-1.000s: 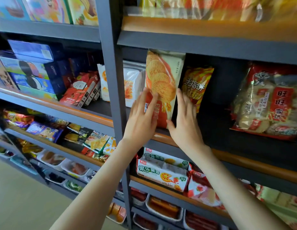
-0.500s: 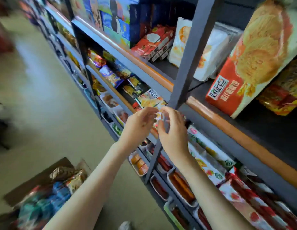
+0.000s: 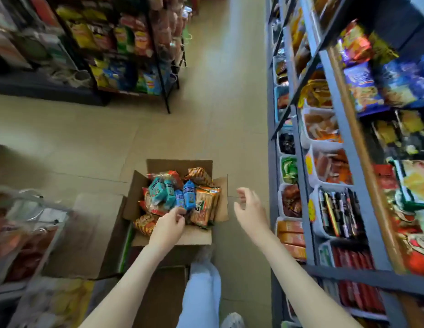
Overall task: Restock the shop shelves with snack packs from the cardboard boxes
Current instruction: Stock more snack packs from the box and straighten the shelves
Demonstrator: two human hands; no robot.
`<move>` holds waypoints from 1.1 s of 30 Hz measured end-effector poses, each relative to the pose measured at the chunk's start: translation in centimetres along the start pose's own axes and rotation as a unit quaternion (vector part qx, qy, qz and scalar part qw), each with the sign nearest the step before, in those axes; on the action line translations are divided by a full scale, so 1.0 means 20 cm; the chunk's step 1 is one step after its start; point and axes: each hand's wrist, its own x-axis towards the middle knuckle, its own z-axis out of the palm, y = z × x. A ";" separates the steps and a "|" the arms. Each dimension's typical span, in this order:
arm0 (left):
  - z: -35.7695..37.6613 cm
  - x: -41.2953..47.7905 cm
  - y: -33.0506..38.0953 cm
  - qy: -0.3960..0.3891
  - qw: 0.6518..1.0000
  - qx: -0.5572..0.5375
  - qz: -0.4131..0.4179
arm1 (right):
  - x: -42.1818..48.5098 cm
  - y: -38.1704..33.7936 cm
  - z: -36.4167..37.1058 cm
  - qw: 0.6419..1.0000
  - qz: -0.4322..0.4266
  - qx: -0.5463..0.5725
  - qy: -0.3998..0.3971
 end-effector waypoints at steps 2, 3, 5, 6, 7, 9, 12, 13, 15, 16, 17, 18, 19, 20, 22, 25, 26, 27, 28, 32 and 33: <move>-0.01 0.16 -0.17 -0.001 0.998 -0.001 -0.058 | 0.16 0.01 0.15 0.999 0.026 -0.014 -0.041; 0.00 0.24 -0.24 -0.006 0.996 0.004 -0.084 | 0.25 0.03 0.22 0.997 0.042 -0.019 -0.056; 0.03 0.43 -0.38 -0.011 0.992 0.009 -0.125 | 0.44 0.09 0.39 0.994 0.074 -0.024 -0.074; 0.05 0.53 -0.44 -0.013 0.990 0.015 -0.139 | 0.55 0.13 0.49 0.992 0.087 -0.027 -0.086; 0.09 0.65 -0.51 -0.014 0.988 0.019 -0.150 | 0.66 0.17 0.58 0.989 0.107 -0.028 -0.098; 0.20 0.92 -0.69 -0.023 0.982 0.022 -0.185 | 0.90 0.30 0.84 0.979 0.157 -0.029 -0.124; 0.33 1.18 -0.87 -0.031 0.975 0.008 -0.219 | 1.12 0.47 1.13 0.964 0.221 -0.021 -0.146; 0.40 1.26 -0.94 -0.035 0.974 0.010 -0.225 | 1.20 0.53 1.24 0.957 0.244 -0.018 -0.158; 0.52 1.41 -1.05 -0.044 0.971 0.019 -0.235 | 1.33 0.65 1.43 0.946 0.273 -0.011 -0.175; 0.58 1.47 -1.09 -0.048 0.970 0.019 -0.238 | 1.38 0.70 1.52 0.943 0.278 -0.013 -0.185; 0.63 1.53 -1.14 -0.052 0.969 0.017 -0.242 | 1.44 0.73 1.60 0.939 0.285 -0.016 -0.194; 0.68 1.58 -1.18 -0.052 0.969 0.014 -0.242 | 1.49 0.77 1.68 0.936 0.288 -0.013 -0.199; 0.72 1.62 -1.21 -0.054 0.969 0.014 -0.240 | 1.53 0.80 1.76 0.933 0.294 -0.003 -0.205; 0.76 1.67 -1.24 -0.058 0.970 0.016 -0.237 | 1.57 0.83 1.84 0.933 0.292 0.011 -0.207; 0.83 1.74 -1.29 -0.079 0.967 0.020 -0.240 | 1.62 0.88 1.98 0.936 0.286 0.003 -0.205; 0.91 1.79 -1.34 -0.135 0.964 0.041 -0.223 | 1.66 0.91 2.14 0.943 0.282 -0.066 -0.165; 0.93 1.79 -1.34 -0.147 0.963 0.053 -0.217 | 1.67 0.91 2.16 0.944 0.280 -0.092 -0.148; 0.95 1.78 -1.34 -0.153 0.962 0.062 -0.218 | 1.68 0.91 2.17 0.942 0.283 -0.112 -0.139; 0.95 1.77 -1.33 -0.150 0.962 0.063 -0.221 | 1.69 0.91 2.17 0.943 0.281 -0.120 -0.132; 0.86 1.70 -1.26 -0.123 0.967 0.045 -0.220 | 1.65 0.84 2.02 0.952 0.273 -0.084 -0.112; 0.83 1.68 -1.23 -0.121 0.968 0.041 -0.215 | 1.62 0.81 1.94 0.954 0.272 -0.067 -0.104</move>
